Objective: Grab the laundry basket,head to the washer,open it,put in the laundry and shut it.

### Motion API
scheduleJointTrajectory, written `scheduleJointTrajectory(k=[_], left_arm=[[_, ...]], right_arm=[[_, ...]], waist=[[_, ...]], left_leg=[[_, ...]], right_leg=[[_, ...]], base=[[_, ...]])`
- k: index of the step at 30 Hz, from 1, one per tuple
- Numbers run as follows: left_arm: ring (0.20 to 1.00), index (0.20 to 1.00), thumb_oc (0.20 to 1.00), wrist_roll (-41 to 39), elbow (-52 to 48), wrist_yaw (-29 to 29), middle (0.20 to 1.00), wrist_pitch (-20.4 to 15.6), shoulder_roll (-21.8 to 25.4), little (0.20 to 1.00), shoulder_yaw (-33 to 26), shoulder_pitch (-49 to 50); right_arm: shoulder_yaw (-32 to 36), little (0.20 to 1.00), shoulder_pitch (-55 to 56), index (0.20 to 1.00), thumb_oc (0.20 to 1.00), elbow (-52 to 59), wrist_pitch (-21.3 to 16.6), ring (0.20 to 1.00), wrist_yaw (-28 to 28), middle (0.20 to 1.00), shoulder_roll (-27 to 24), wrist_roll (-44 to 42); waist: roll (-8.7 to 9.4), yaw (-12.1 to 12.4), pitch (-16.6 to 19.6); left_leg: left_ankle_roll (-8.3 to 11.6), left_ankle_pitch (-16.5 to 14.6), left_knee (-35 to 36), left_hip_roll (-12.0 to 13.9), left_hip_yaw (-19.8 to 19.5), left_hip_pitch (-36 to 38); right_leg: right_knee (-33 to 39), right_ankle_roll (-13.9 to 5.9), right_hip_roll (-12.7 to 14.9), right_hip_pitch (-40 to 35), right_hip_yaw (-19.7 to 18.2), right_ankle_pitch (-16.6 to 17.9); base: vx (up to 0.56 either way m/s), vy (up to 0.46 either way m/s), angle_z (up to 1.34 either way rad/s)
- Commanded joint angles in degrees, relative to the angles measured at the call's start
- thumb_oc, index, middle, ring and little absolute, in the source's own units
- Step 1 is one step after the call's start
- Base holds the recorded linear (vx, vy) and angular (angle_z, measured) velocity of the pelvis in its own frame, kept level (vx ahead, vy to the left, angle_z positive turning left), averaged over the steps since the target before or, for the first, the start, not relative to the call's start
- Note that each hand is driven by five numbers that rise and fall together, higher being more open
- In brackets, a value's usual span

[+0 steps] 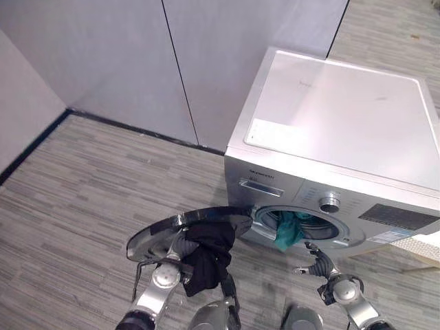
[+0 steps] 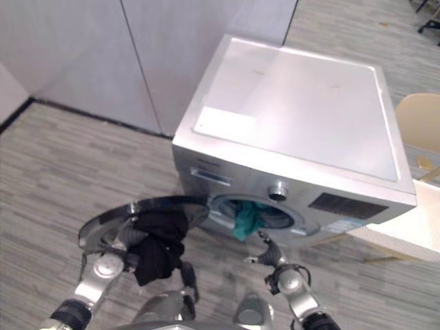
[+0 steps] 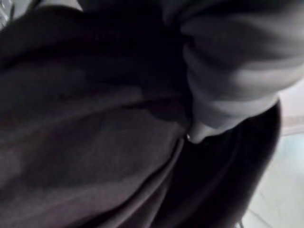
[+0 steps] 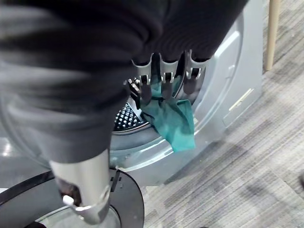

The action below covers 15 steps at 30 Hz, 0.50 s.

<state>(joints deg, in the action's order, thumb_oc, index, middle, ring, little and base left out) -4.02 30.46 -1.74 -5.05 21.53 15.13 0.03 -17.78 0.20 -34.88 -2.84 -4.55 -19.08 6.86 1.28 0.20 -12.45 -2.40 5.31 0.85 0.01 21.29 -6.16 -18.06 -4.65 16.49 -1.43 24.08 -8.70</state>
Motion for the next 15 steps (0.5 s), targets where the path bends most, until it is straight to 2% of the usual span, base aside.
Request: scheduleJointTrajectory(k=[1, 2, 4, 5, 7, 8, 10, 11, 15], left_arm=[[0.2, 0.2, 0.2, -1.93, -1.67, -0.43, 0.2, -3.44, 0.12, 0.2, -1.41, -0.01], [0.2, 0.2, 0.2, -2.28, -1.54, -0.69, 0.2, -3.17, -0.75, 0.2, -1.58, 0.29], [0.2, 0.2, 0.2, -3.33, -1.36, -1.27, 0.2, -3.18, -1.54, 0.2, -1.53, -0.03], [0.2, 0.2, 0.2, -3.98, -1.07, -1.85, 0.2, -3.27, -2.32, 0.2, -1.07, -0.71], [0.2, 0.2, 0.2, -4.73, -1.08, -2.53, 0.2, -3.66, -2.85, 0.2, -0.65, -1.53], [0.2, 0.2, 0.2, -5.74, -1.36, -3.43, 0.2, -3.85, -3.35, 0.2, -0.49, -2.18], [0.2, 0.2, 0.2, -5.92, -1.49, -3.8, 0.2, -3.96, -3.34, 0.2, -0.51, -2.48], [0.2, 0.2, 0.2, -6.56, -1.15, -6.03, 0.2, -4.73, -3.21, 0.2, 0.35, -5.73], [0.2, 0.2, 0.2, -6.33, 0.48, -9.25, 0.2, -5.62, -2.33, 0.2, 0.93, -11.28]], right_arm=[[2.21, 1.0, -1.09, 1.0, 1.0, -0.32, -1.67, 1.0, 0.0, 1.0, -3.75, 1.46], [2.83, 1.0, -0.23, 1.0, 1.0, -0.02, -1.6, 1.0, -0.43, 1.0, -4.71, 1.41], [3.46, 1.0, -0.07, 1.0, 1.0, -0.17, -1.42, 1.0, -0.8, 1.0, -5.67, 0.95], [3.82, 1.0, -0.53, 1.0, 1.0, -0.8, -1.27, 1.0, -1.23, 1.0, -6.07, 0.43], [4.39, 1.0, -0.68, 1.0, 1.0, -1.9, -1.57, 1.0, -1.81, 1.0, -6.08, -0.72], [4.44, 1.0, -1.33, 1.0, 1.0, -3.01, -1.61, 1.0, -2.39, 1.0, -6.35, -1.16], [4.41, 1.0, -1.65, 1.0, 1.0, -3.34, -1.62, 1.0, -2.49, 1.0, -6.48, -1.34], [4.0, 1.0, -3.43, 1.0, 1.0, -3.87, -1.85, 1.0, -3.66, 1.0, -6.58, -2.86], [3.14, 1.0, -5.24, 1.0, 1.0, -3.41, -2.06, 1.0, -5.1, 1.0, -6.45, -4.31]], waist=[[1.45, 1.46, 1.37], [1.04, 0.85, 0.56], [0.55, 0.39, -0.7], [0.35, 0.43, -1.61], [0.09, 0.4, -2.19], [-0.76, 0.26, -3.39], [-1.07, 0.1, -3.99], [-1.17, -0.67, -7.74], [-0.44, -1.81, -10.08]], left_leg=[[6.64, -5.56, -6.3, 9.37, -3.16, 2.68], [7.25, -5.44, -8.28, 10.78, -3.13, 2.49], [6.87, -4.15, -9.97, 11.12, -4.24, 1.3], [6.42, -5.02, -10.92, 8.71, -9.24, -0.09], [6.06, -5.8, -10.29, 5.01, -13.75, -1.86], [5.91, -6.11, -9.45, 3.74, -15.85, -2.4], [5.68, -6.28, -9.04, 3.55, -16.45, -2.46], [5.4, -6.7, -12.42, 3.78, -15.98, -6.6], [3.96, -8.57, -18.77, 4.73, -13.41, -14.14]], right_leg=[[14.97, -1.12, -9.45, -0.64, -7.95, 2.28], [16.5, -0.22, -10.59, -1.86, -8.48, 1.88], [16.04, 0.97, -11.17, -1.24, -9.24, 2.19], [15.62, 1.41, -11.57, -0.77, -10.82, 1.93], [15.04, 1.33, -12.28, 0.21, -12.9, 1.92], [13.24, 1.27, -13.17, 2.09, -15.5, 1.77], [12.46, 1.21, -13.55, 3.29, -16.67, 1.7], [6.93, 1.52, -13.77, 10.41, -18.81, 1.79], [-1.84, 2.13, -13.18, 20.87, -20.48, 1.08]], base=[[-0.04, -0.431, -0.6], [-0.03, -0.285, -0.38], [-0.13, -0.152, -0.24], [-0.15, -0.081, -0.33], [-0.06, -0.024, -0.58], [-0.09, 0.052, -0.69], [-0.18, 0.076, -0.64], [-0.32, 0.092, -1.04], [-0.19, 0.067, -0.65]])
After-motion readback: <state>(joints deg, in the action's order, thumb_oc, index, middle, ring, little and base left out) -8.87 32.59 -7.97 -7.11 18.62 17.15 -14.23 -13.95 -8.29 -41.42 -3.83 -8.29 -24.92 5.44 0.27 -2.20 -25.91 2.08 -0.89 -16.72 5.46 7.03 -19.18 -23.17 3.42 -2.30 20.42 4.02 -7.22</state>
